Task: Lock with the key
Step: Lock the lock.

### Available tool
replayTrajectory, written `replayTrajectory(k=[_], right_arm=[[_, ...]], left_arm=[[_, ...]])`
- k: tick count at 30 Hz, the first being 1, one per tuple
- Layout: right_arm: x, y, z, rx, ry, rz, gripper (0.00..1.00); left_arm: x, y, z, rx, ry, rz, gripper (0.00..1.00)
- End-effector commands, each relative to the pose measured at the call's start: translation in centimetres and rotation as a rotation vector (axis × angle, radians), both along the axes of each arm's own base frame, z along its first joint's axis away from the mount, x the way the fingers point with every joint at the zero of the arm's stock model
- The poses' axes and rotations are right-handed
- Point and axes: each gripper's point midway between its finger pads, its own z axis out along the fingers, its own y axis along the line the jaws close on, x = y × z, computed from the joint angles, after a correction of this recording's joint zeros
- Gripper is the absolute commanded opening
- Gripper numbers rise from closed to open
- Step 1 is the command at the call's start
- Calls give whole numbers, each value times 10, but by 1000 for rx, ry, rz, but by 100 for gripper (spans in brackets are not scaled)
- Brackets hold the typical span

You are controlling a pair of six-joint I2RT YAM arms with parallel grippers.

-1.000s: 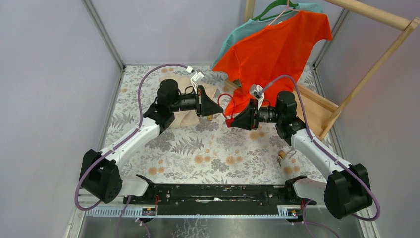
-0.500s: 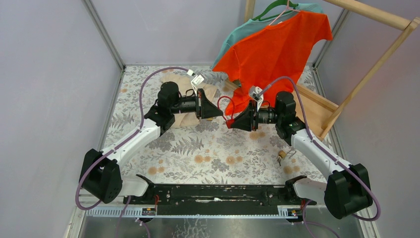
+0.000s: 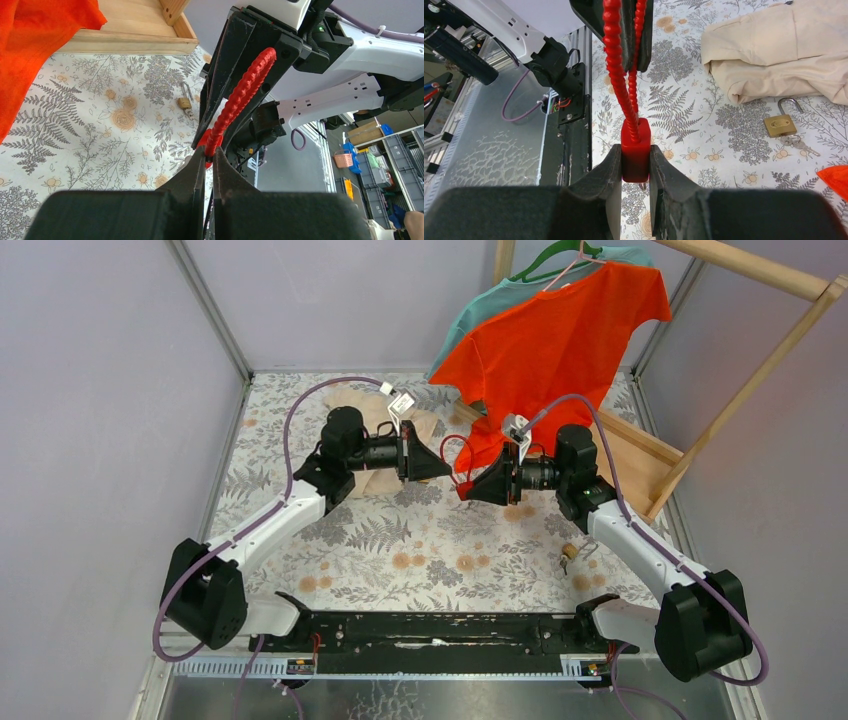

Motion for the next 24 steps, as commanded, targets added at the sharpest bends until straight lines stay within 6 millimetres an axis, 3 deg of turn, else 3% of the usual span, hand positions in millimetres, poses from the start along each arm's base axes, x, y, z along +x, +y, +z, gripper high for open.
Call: replayTrajectory(k=[1,14,23,24], right_arm=[[5,5,30,54,-113,-3,0],[16,3,28,29,-101,-66,0],[21,-5,31,31,-114,-92,0],[21,-6,31,31,-117,-94,0]], left_arm=[[-9,-12,-7,7,-12,-55,0],[-20,-26,-29,54,5,-100,0],[-21,-23,-29,54,-21,-93,0],[-21,-22,-27,50,-26,-90,4]])
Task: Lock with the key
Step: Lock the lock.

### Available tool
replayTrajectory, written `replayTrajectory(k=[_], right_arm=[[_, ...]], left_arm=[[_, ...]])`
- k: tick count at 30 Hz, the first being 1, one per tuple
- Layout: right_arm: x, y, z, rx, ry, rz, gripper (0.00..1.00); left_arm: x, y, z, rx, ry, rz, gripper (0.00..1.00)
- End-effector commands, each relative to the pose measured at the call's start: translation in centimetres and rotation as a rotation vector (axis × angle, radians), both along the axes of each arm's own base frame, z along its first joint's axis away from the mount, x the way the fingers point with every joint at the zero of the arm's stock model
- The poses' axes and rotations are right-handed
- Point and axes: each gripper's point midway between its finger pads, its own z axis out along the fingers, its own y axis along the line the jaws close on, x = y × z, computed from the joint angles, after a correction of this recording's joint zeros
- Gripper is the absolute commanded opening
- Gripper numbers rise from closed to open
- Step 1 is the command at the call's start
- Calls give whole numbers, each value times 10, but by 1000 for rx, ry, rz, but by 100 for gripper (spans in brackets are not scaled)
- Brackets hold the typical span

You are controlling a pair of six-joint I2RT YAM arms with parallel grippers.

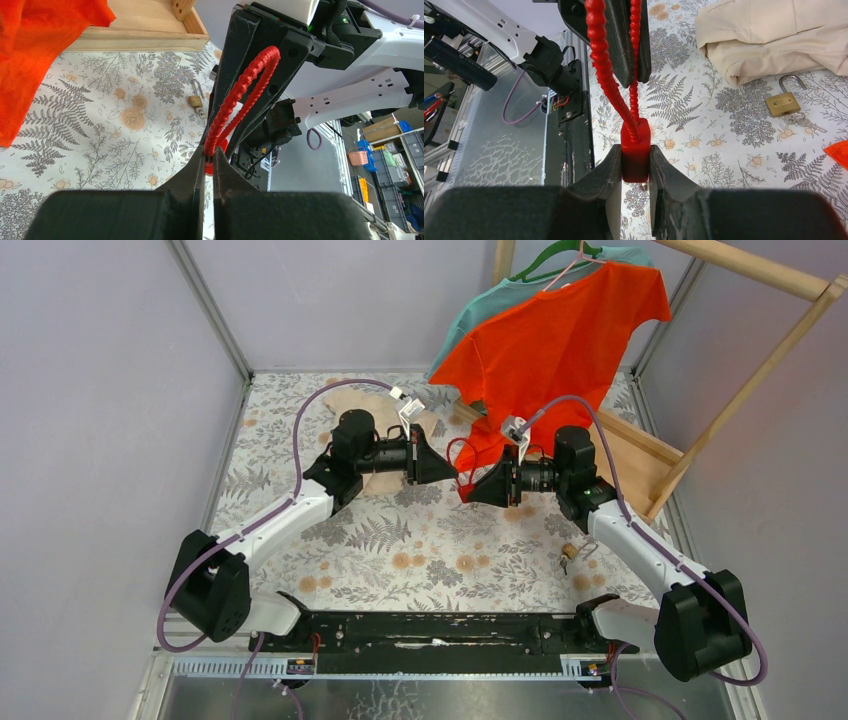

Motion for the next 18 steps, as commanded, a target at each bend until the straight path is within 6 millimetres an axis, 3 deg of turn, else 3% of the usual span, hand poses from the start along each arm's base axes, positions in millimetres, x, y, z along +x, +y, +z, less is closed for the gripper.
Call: replayTrajectory(k=[1,5,11,18], right_arm=[[18,-1,43,58,-198,-46,0],[17,-1,38,49,-195,-34,0],[14,2,36,67,-154,-3,0],[8,5,42,103,-116,32,0]], left_arm=[[-23,-6,-8,9,0,-93,10],[-14,1,5,-33,-6,-61,36],[-9,7,15,-55,-20,-39,50],[-11,9,2,-35,-34,-46,68]])
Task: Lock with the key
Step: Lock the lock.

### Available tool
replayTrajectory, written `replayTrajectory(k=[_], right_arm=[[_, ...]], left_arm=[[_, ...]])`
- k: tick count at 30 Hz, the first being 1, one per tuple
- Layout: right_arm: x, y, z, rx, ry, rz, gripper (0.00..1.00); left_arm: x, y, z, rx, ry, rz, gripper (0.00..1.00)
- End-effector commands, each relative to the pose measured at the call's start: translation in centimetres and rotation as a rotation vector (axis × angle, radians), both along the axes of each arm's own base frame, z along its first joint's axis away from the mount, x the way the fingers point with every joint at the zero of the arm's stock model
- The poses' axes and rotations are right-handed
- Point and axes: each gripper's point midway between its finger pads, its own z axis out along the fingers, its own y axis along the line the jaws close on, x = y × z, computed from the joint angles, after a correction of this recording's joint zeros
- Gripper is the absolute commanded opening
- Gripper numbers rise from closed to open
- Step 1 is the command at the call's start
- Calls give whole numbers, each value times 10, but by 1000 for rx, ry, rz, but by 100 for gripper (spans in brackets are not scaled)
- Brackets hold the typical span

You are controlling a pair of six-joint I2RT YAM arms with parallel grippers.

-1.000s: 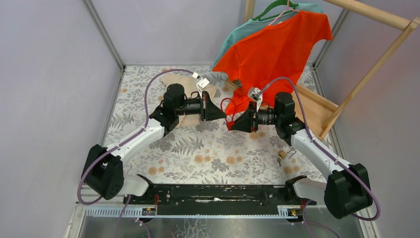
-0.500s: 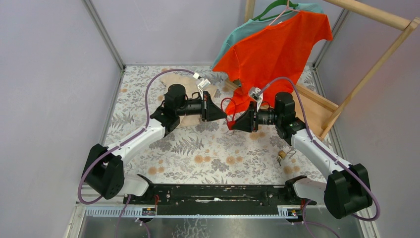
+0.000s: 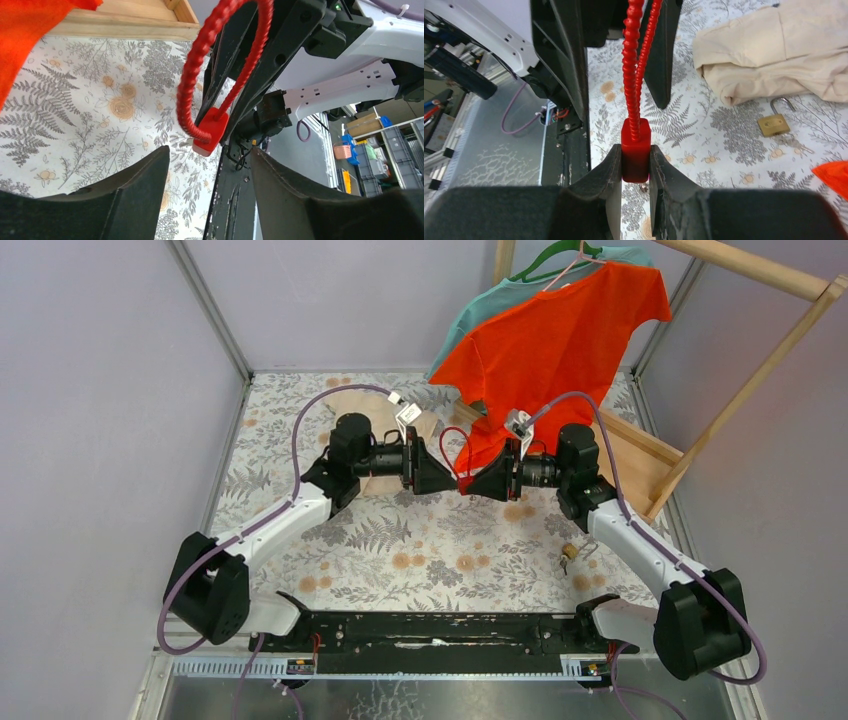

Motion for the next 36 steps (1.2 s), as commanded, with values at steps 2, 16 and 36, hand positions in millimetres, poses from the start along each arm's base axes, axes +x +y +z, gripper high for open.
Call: replayTrajectory(k=[2,16,36], right_arm=[[-3,5,30,78,-55,63,0],[-14,10,30,109,3,140,0],[-16,16,25,95,22,162,0]], left_arm=[[-5,1,5,-27,-79,-29,69],[-16,-7,7,-39,-90,-96,55],[-20,-10,9,-49,-90,-117,43]])
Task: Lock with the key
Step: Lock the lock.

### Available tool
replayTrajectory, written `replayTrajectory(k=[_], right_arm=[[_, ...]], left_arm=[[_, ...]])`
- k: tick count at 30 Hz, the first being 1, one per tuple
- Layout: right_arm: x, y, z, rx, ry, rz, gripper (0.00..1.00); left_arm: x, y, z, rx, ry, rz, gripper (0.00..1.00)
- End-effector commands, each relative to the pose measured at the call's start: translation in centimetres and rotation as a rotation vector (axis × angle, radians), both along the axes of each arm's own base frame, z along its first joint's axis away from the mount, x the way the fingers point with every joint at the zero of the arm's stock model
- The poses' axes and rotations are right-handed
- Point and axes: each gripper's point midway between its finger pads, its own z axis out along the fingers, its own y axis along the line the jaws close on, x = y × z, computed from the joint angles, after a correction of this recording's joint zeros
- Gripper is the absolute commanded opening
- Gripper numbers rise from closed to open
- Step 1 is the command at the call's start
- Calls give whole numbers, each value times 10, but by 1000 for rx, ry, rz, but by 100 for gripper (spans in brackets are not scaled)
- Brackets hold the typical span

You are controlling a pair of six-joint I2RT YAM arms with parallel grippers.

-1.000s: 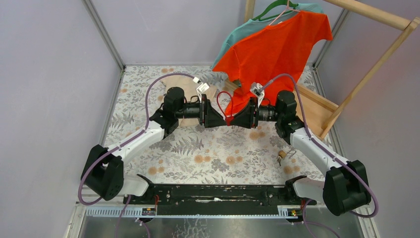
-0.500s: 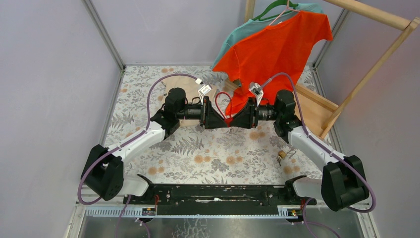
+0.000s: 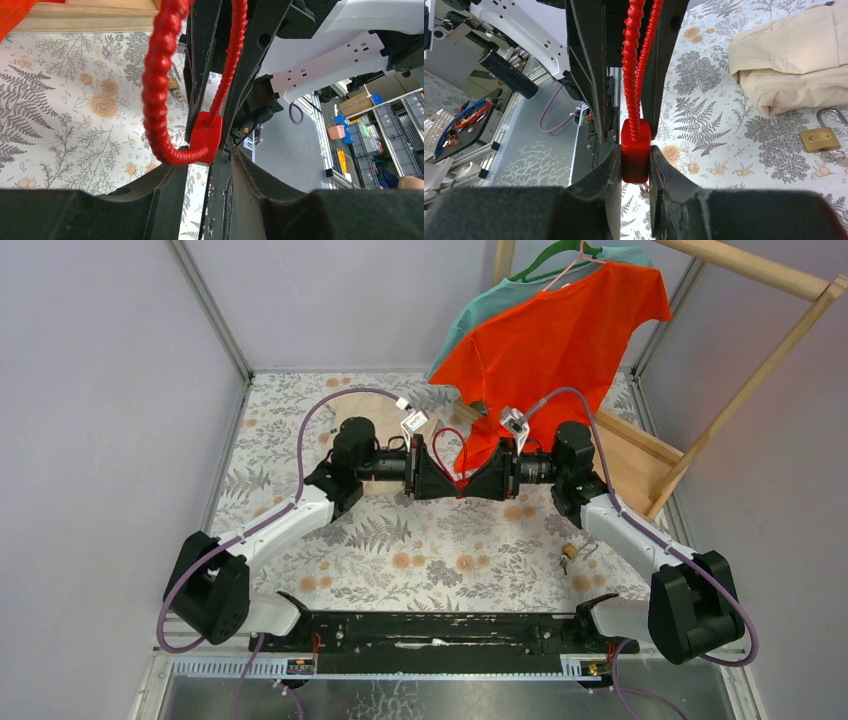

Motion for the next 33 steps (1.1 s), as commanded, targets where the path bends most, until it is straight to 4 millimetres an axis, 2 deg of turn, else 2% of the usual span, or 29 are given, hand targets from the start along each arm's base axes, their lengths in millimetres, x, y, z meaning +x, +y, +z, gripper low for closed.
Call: replayTrajectory(k=[1,4,14,20,24,33], right_arm=[[-4,5,15,24,-69,40,0],[-3,6,13,21,-68,37,0],[8,5,7,-18,-82,-25,2],[12,4,5,-31,-82,-52,17],[14,4,5,-37,-91,-66,24],[15,3,3,-43,-88,-72,44]], left_arm=[[-1,-5,13,-44,-63,-28,42],[-2,-4,13,-46,-66,-31,38],[-3,-1,16,-58,-84,-12,0],[7,4,17,-66,-63,41,0],[14,8,16,-68,-51,73,0],[20,15,18,-78,-45,112,0]])
